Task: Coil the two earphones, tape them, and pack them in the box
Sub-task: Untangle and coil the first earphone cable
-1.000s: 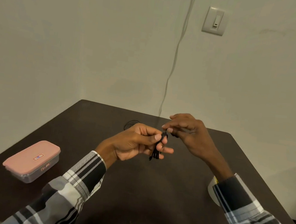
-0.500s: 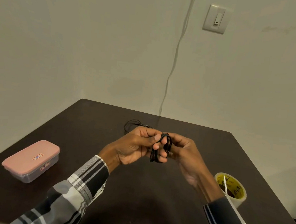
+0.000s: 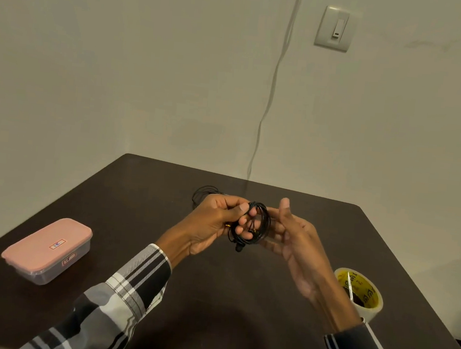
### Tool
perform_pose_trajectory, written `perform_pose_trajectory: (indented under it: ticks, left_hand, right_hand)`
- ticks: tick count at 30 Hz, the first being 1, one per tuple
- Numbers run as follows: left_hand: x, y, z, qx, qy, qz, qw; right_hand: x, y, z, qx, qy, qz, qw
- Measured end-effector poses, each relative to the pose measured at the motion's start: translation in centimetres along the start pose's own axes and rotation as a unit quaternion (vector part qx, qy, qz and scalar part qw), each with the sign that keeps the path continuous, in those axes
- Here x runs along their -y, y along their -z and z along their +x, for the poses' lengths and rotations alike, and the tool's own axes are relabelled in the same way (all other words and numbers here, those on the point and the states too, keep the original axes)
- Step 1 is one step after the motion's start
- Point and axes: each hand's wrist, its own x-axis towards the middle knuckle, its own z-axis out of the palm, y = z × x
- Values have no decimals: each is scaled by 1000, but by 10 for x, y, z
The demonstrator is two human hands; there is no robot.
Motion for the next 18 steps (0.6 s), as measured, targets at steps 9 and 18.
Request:
perform_pose_trajectory:
  ticks: [9,18]
  left_hand:
    - [7,-6,3,-33,-69,203,976]
    - [11,-7,4,-53,-107,283,952]
  right_hand:
    - [-2,2,3,26,-38,48,998]
    - [-9,8,7,0,-51,140,989]
